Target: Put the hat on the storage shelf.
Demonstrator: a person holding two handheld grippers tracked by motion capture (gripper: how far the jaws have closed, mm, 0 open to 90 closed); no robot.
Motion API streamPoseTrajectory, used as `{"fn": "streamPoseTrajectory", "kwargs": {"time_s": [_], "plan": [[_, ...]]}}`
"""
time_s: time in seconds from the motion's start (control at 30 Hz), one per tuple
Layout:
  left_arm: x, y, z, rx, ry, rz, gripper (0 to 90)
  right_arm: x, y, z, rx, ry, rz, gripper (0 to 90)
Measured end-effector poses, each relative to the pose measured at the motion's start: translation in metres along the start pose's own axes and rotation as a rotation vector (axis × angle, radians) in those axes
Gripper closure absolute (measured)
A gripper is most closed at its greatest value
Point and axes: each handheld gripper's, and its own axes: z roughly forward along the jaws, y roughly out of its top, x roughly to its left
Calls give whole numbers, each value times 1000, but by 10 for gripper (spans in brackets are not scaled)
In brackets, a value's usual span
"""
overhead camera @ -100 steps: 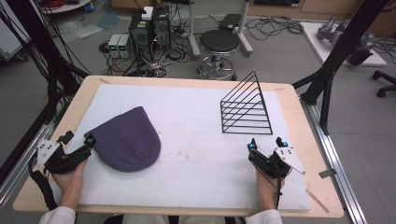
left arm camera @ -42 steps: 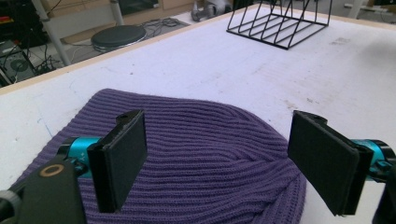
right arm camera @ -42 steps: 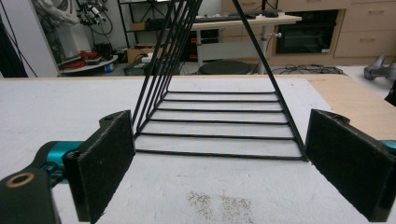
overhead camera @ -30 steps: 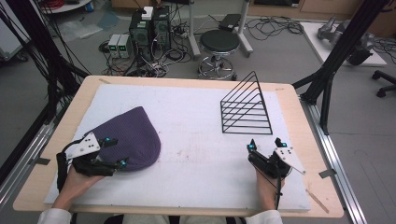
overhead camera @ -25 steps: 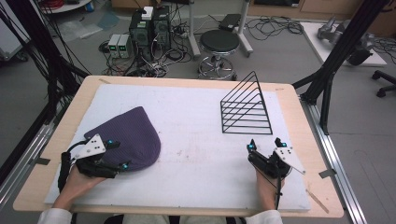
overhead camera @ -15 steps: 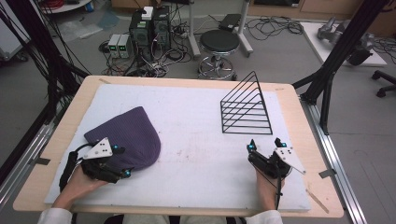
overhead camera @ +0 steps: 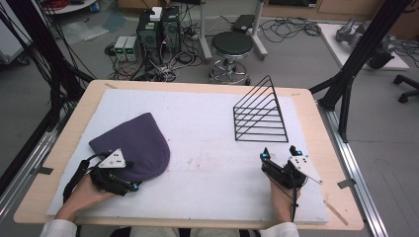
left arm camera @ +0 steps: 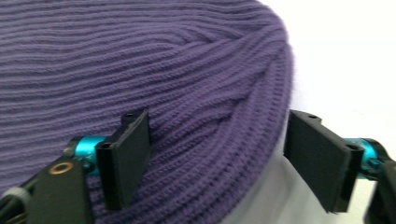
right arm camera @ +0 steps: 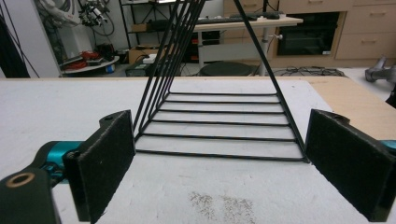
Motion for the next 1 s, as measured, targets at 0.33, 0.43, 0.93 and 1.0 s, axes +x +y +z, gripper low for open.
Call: {"fn": "streamPoseTrajectory", "kwargs": {"time_s": [0.33, 0.43, 0.93, 1.0], "plan": [[4, 0, 0, -13, 70, 18, 454, 4, 1, -1, -5, 8, -13, 81], [3, 0, 1, -23, 80, 19, 530, 4, 1, 0, -7, 10, -17, 81], [1, 0, 1, -54, 158, 52, 767, 6, 2, -1, -10, 19, -23, 81], [1, 0, 0, -57, 158, 51, 772, 6, 1, -1, -9, 18, -21, 81]]}}
